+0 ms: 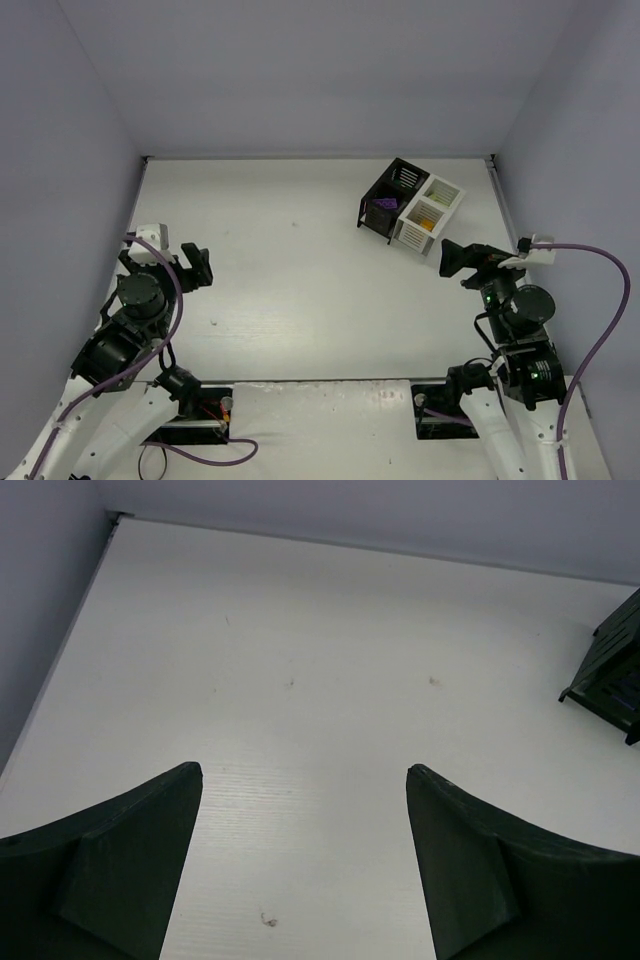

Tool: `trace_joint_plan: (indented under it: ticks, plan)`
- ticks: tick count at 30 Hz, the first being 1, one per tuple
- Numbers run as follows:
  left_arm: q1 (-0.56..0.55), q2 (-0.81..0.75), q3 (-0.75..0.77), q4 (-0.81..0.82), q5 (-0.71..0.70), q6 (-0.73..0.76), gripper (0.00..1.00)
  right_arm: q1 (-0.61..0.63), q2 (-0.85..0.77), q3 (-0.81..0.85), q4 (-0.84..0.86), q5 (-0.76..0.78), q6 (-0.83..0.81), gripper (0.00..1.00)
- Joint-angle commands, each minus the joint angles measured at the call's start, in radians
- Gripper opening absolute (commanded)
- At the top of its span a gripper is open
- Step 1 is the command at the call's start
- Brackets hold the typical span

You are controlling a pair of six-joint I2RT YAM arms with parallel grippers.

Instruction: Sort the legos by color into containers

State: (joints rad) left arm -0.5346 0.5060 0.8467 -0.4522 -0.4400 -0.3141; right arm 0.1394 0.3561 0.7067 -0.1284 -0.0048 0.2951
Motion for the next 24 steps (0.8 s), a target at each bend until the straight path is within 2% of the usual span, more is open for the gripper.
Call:
trace_joint_plan:
  ticks: [1, 24]
  plan:
    - [0.005, 0.005, -0.029, 0.027, -0.022, -0.011, 0.76, 0.008, 0.017, 0.000, 0.050, 0.040, 0.022, 1.00]
    - [0.110, 0.026, -0.055, 0.040, 0.076, 0.010, 0.76, 0.008, 0.040, -0.003, 0.046, 0.058, 0.042, 1.00]
